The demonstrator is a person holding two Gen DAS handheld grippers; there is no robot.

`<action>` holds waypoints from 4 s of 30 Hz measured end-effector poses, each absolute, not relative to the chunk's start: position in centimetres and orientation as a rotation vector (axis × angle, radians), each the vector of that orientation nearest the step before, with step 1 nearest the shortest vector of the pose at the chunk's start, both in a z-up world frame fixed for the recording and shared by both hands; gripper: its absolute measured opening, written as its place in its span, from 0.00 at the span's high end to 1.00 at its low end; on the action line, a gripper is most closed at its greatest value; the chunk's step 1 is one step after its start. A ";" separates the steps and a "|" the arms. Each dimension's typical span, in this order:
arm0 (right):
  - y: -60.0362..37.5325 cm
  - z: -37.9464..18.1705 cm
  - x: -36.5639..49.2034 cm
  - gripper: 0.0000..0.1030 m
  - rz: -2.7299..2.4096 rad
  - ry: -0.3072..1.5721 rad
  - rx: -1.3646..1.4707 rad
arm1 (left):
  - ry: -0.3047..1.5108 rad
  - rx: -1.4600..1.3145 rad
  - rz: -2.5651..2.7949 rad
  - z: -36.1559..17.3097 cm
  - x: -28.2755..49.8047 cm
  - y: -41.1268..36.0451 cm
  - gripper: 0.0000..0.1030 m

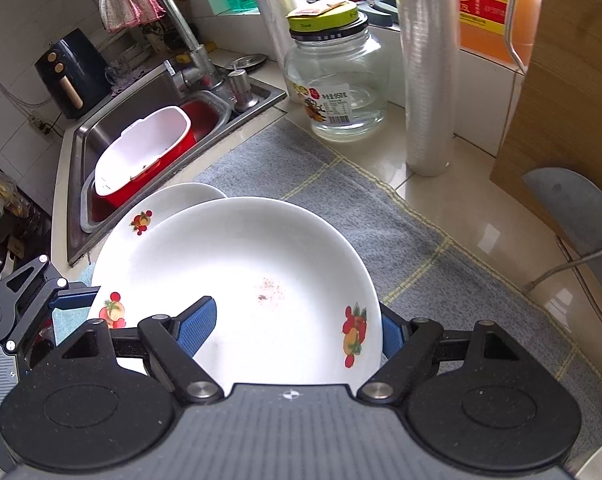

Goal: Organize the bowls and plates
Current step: 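Lift the stained plate with the right gripper and carry it toward the sink, then lower the stained plate onto the plate stack and open the right gripper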

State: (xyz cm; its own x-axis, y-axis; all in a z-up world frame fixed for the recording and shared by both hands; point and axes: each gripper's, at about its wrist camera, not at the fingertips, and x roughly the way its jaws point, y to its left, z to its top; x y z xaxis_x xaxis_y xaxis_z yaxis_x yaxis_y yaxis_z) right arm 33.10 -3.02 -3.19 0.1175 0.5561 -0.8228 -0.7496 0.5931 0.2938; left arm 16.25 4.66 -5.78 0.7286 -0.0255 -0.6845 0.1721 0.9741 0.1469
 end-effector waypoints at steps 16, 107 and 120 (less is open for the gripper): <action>3.2 -3.5 32.0 0.17 1.061 1.084 -0.245 | 0.767 0.175 -0.015 -5.8 14.3 8.8 0.02; 9.2 -6.2 30.8 0.14 1.073 1.158 -0.384 | 0.864 0.022 -0.032 -7.0 14.7 15.0 0.01; 9.2 -5.8 30.4 0.10 1.061 1.145 -0.386 | 0.875 0.038 -0.048 -7.1 14.0 15.1 0.01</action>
